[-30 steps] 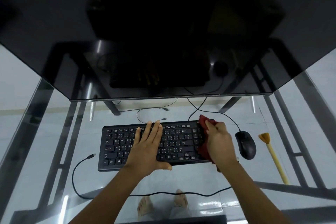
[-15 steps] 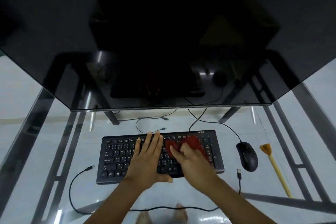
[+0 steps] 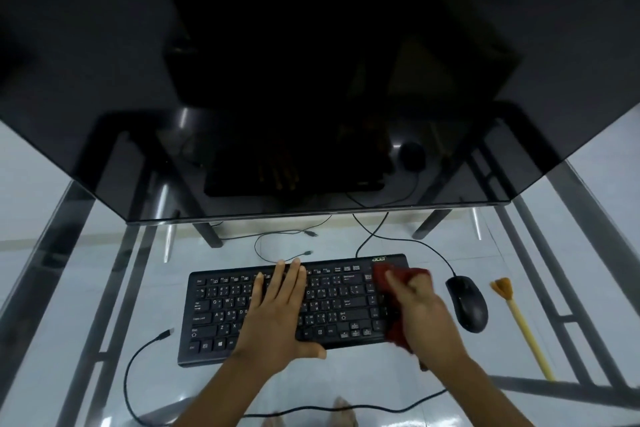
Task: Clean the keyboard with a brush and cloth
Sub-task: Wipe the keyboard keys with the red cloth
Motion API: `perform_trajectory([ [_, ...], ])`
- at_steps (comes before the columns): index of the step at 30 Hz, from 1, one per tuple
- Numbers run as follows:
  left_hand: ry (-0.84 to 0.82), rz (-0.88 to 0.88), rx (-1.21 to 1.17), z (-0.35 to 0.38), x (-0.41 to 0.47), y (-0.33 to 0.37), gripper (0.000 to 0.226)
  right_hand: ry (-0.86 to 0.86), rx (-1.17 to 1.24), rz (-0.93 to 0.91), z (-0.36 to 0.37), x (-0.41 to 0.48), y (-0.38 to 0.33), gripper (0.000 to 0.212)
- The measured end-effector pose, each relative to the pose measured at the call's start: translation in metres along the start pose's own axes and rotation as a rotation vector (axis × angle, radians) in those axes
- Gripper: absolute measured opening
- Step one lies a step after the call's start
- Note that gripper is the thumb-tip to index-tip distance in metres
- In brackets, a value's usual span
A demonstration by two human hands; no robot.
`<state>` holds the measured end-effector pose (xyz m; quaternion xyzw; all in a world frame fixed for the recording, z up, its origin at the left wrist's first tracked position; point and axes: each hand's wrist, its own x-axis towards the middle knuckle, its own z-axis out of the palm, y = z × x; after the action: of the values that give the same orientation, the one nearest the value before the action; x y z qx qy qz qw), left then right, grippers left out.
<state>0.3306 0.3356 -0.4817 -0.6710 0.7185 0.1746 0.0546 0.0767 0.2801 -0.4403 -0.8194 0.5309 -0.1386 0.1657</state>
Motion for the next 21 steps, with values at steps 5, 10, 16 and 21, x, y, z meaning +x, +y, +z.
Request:
perform_trajectory([
  [5, -0.015, -0.002, -0.007, 0.0, 0.0, 0.001, 0.134, -0.14, -0.123, -0.118, 0.028, -0.025, -0.023, 0.049],
  [10, 0.013, -0.009, 0.006, 0.0, 0.002, 0.002, 0.135, 0.0, -0.069, 0.13, 0.012, -0.014, 0.004, 0.016],
  [16, 0.041, 0.009, -0.017, -0.005, -0.002, 0.003, 0.134, -0.249, 0.055, -0.042, 0.032, -0.005, -0.052, 0.035],
  [21, 0.044, 0.003, -0.027, -0.011, -0.004, 0.006, 0.133, -0.116, 0.034, 0.228, 0.038, 0.038, -0.056, 0.035],
])
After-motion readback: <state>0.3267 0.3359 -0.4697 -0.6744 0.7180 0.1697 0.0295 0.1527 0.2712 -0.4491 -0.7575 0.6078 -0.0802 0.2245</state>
